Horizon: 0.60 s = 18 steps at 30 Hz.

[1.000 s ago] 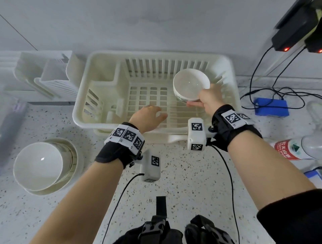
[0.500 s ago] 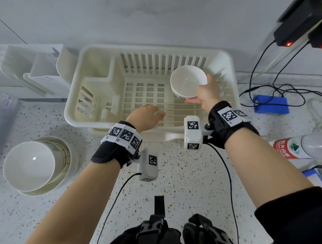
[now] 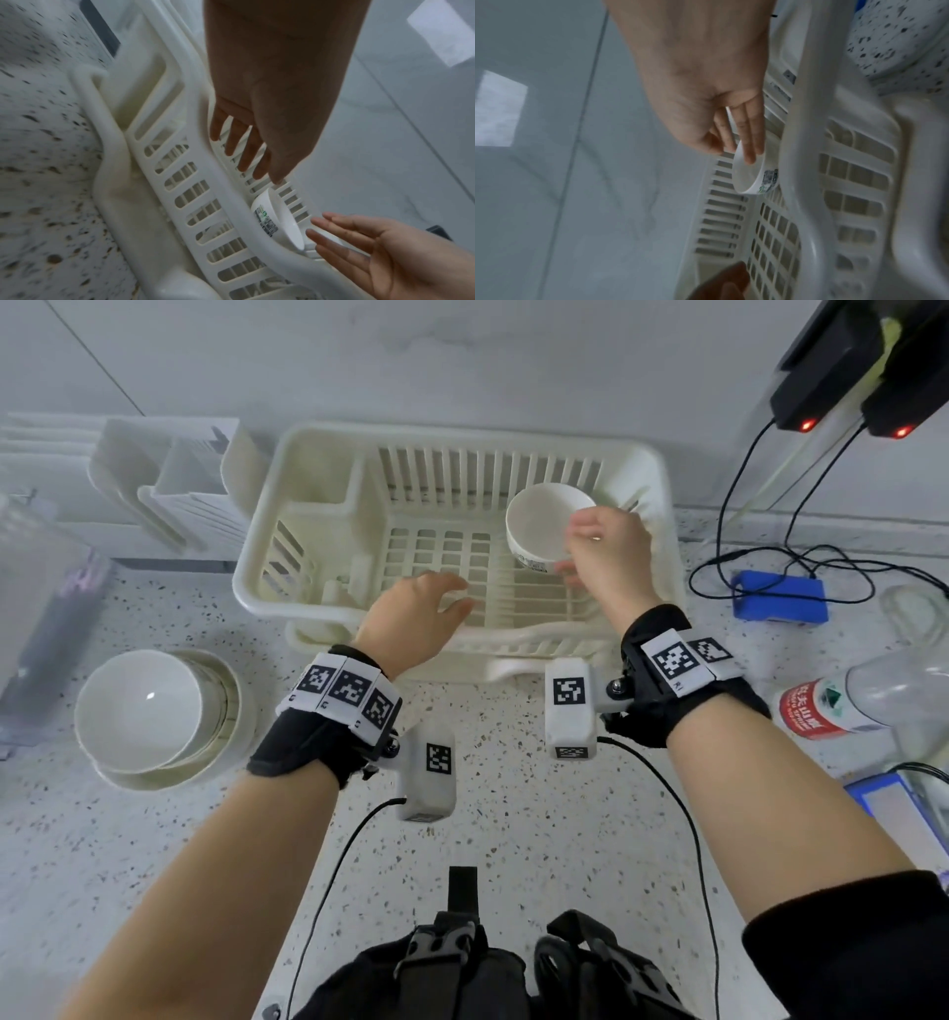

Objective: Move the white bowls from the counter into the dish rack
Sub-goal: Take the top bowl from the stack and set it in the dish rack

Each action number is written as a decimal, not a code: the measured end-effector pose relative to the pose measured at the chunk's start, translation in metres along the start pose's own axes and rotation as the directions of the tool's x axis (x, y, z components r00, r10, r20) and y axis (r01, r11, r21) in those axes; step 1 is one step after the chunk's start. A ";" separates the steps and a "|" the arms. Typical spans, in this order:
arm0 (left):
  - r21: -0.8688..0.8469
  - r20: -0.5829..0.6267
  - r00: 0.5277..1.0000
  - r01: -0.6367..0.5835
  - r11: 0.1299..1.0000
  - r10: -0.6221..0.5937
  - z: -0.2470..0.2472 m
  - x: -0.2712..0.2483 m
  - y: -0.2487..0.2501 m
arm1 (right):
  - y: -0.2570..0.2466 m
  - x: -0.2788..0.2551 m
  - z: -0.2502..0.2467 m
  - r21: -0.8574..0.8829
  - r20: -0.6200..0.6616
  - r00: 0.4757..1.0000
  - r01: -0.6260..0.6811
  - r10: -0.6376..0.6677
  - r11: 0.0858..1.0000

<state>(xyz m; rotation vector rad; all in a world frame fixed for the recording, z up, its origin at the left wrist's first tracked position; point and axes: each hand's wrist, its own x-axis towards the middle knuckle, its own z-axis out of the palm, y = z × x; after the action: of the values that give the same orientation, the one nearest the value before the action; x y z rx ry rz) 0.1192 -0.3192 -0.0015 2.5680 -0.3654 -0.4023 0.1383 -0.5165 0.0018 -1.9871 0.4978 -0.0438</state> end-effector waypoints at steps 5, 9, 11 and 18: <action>-0.110 -0.278 0.960 -0.020 0.994 -0.011 -0.011 -0.051 -0.001 | -0.019 -0.058 0.011 0.105 0.018 0.961 0.274 -0.277 0.956; -0.194 -0.428 0.899 0.008 0.981 -0.092 -0.019 -0.095 -0.016 | -0.034 -0.104 0.034 0.104 0.059 0.859 0.501 -0.508 0.859; -0.207 -0.484 0.865 0.035 0.978 -0.134 -0.023 -0.115 -0.030 | -0.041 -0.123 0.051 0.088 0.086 0.798 0.590 -0.596 0.803; -0.239 -0.562 0.792 0.121 0.963 -0.239 -0.045 -0.171 -0.099 | -0.061 -0.180 0.133 -0.001 0.243 0.686 0.707 -0.685 0.707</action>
<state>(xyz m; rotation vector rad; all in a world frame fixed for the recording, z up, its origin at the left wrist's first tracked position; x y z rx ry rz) -0.0046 -0.1599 0.0199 2.3861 0.1458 0.2950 0.0267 -0.3145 0.0273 -2.1362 -0.4490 -0.2730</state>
